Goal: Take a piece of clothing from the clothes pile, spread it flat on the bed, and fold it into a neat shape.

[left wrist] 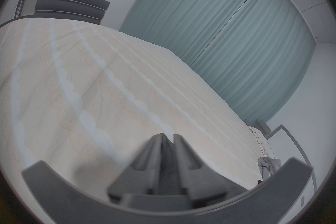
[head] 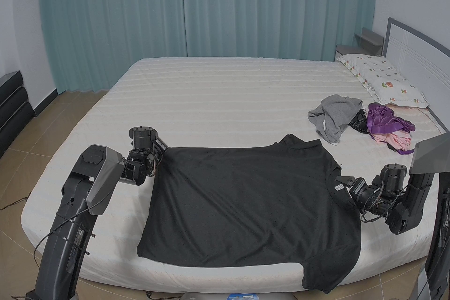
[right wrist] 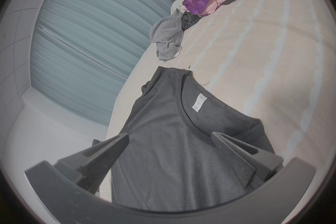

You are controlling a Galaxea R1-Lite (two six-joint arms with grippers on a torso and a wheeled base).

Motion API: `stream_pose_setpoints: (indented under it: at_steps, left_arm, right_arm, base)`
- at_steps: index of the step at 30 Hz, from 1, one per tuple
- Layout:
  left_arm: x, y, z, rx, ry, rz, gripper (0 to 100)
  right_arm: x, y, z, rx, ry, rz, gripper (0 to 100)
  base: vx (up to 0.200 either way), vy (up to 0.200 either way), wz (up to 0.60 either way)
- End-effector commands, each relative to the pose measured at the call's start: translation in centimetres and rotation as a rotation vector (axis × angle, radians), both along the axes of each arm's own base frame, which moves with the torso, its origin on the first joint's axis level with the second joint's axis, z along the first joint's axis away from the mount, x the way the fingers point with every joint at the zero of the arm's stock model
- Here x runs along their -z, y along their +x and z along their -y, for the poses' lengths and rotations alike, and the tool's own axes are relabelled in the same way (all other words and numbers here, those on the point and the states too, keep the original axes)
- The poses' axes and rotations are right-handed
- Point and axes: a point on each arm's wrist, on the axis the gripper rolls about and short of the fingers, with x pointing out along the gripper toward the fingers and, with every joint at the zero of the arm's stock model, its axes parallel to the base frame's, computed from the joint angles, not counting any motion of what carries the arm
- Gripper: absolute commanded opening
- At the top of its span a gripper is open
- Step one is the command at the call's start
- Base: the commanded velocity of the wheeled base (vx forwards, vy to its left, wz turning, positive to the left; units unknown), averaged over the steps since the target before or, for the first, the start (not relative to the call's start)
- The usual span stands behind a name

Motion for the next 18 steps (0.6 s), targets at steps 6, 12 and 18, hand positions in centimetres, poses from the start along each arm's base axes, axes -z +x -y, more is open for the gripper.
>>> stream_pose_setpoints:
  at_steps: [6, 12, 18]
  left_arm:
    - [-0.4, 0.0, 0.1, -0.011, -0.008, 0.006, 100]
    - [-4.7, -1.6, -0.9, -0.123, -0.072, 0.018, 100]
    - [-8.3, -6.9, -0.9, -0.098, -0.159, -0.024, 100]
  right_arm:
    - [-1.1, -0.4, -0.1, -0.003, -0.003, 0.022, 100]
    - [-1.6, -0.8, -0.7, -0.028, -0.01, 0.028, 100]
    - [-2.0, -1.5, -1.3, -0.093, -0.101, 0.042, 100]
  base:
    - [0.0, 0.0, 0.0]
    - [0.0, 0.0, 0.0]
    - [0.0, 0.0, 0.0]
